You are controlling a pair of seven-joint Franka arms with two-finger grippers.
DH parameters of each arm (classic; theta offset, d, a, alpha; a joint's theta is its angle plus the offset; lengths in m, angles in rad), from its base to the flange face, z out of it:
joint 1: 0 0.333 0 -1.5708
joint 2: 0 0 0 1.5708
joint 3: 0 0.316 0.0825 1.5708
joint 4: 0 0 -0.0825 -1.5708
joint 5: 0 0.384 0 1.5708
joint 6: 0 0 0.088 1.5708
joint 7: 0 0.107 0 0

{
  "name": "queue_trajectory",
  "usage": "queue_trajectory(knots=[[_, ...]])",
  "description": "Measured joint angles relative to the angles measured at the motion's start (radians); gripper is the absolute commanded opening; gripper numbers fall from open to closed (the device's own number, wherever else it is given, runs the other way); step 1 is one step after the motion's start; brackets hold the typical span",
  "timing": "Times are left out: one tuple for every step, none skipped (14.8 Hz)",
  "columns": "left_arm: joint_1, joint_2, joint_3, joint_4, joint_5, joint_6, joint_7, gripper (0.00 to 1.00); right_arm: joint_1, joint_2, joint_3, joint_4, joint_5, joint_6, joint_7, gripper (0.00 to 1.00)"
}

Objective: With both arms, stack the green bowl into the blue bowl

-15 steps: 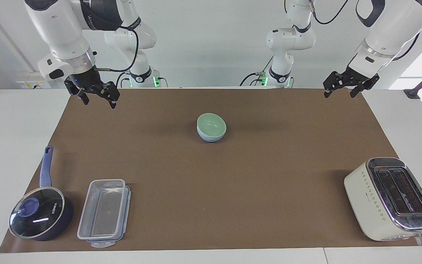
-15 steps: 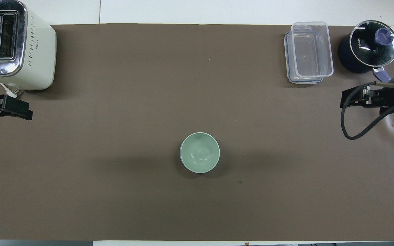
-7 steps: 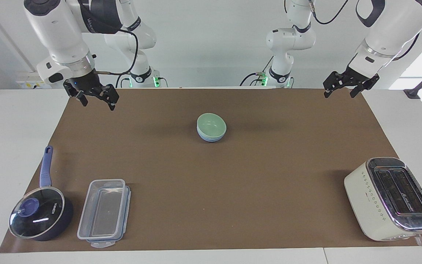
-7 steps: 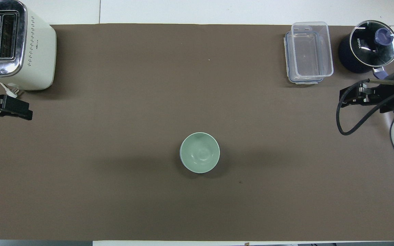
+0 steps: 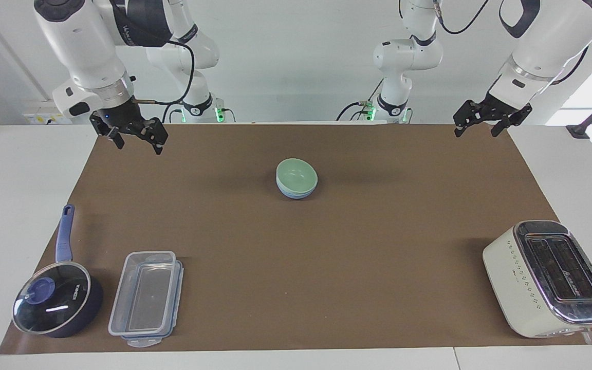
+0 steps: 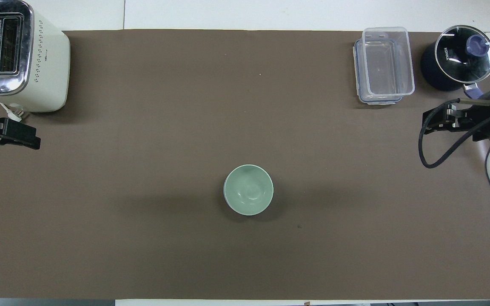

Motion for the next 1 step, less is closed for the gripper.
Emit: queue_trajectory(knots=[[0.000, 0.000, 0.000, 0.000, 0.000, 0.000, 0.000, 1.00, 0.000, -0.001, 0.000, 0.000, 0.001, 0.000, 0.000, 1.00]])
